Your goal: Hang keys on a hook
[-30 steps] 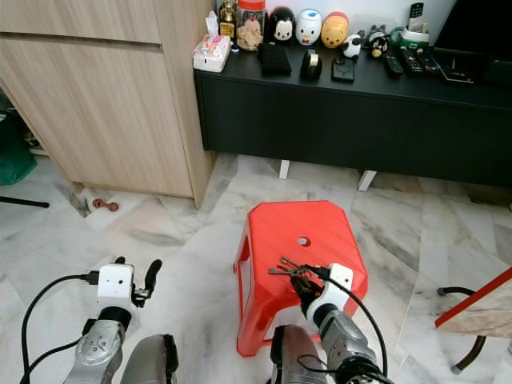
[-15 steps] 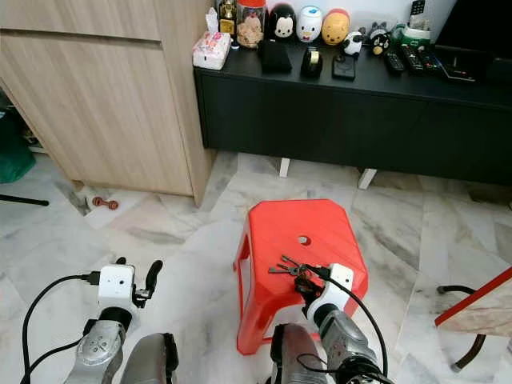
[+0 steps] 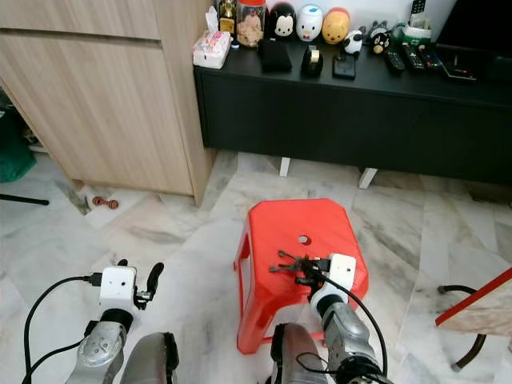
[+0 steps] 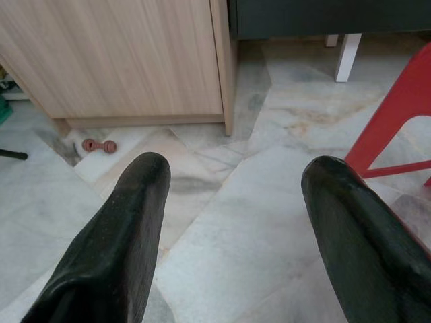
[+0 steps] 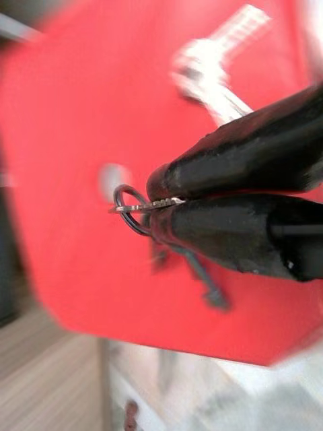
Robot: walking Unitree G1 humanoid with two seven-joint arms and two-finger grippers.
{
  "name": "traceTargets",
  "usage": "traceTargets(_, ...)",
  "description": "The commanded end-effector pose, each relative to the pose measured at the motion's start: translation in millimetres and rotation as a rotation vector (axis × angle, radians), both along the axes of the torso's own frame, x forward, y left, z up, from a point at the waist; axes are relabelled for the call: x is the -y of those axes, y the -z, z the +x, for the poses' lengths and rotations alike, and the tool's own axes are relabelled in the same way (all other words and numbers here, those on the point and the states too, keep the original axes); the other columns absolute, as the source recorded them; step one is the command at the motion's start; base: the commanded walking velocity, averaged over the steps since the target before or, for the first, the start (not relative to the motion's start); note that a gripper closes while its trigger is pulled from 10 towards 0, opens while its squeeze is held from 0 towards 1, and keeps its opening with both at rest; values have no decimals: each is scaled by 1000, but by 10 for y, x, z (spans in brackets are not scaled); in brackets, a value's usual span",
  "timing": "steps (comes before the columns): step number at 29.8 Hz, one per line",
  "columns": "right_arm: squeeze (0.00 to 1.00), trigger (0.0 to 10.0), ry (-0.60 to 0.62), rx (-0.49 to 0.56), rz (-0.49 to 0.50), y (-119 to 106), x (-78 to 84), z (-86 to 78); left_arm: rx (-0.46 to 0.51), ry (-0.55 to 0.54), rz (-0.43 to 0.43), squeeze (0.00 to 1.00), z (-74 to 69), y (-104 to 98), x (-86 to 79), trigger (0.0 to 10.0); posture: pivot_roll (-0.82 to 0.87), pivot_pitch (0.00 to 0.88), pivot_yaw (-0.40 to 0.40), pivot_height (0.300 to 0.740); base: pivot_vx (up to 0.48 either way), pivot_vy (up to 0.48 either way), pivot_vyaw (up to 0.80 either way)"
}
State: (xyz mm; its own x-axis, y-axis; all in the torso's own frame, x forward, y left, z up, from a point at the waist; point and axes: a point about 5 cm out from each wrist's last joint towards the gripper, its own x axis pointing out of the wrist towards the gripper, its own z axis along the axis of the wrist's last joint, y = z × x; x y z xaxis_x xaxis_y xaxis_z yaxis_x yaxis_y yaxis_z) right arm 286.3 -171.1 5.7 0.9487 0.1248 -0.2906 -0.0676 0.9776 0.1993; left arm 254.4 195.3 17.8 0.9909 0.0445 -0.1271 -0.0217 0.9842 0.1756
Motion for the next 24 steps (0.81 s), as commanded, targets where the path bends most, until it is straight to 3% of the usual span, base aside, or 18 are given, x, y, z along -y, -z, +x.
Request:
traceTargets(1, 0, 0, -11, 125, -100, -160, 54, 38, -38, 12, 1, 0, -42, 71, 21, 10000, 9, 89, -91, 591, 0, 0, 0)
traceTargets(7, 0, 0, 43, 245, -114, -350, 109, -12, -43, 18, -1, 0, -39, 84, 40, 10000, 0, 76, -89, 591, 0, 0, 0)
traceTargets(8, 0, 3608, 43, 258, -120, -373, 115, -29, -43, 19, -2, 0, -39, 86, 43, 10000, 0, 76, -89, 591, 0, 0, 0)
traceTargets(9, 0, 10000, 46, 266, -121, -390, 120, -43, -44, 19, -3, 0, -39, 88, 47, 10000, 0, 76, -89, 591, 0, 0, 0)
traceTargets(18, 0, 10000, 79, 293, -117, -499, 117, -103, -53, 27, -10, 0, -32, 111, 79, 10000, -10, 49, -84, 591, 0, 0, 0)
traceTargets(24, 0, 10000, 85, 311, -91, -589, 72, -41, -51, 29, -10, 0, -28, 109, 79, 10000, -6, 52, -87, 625, 0, 0, 0)
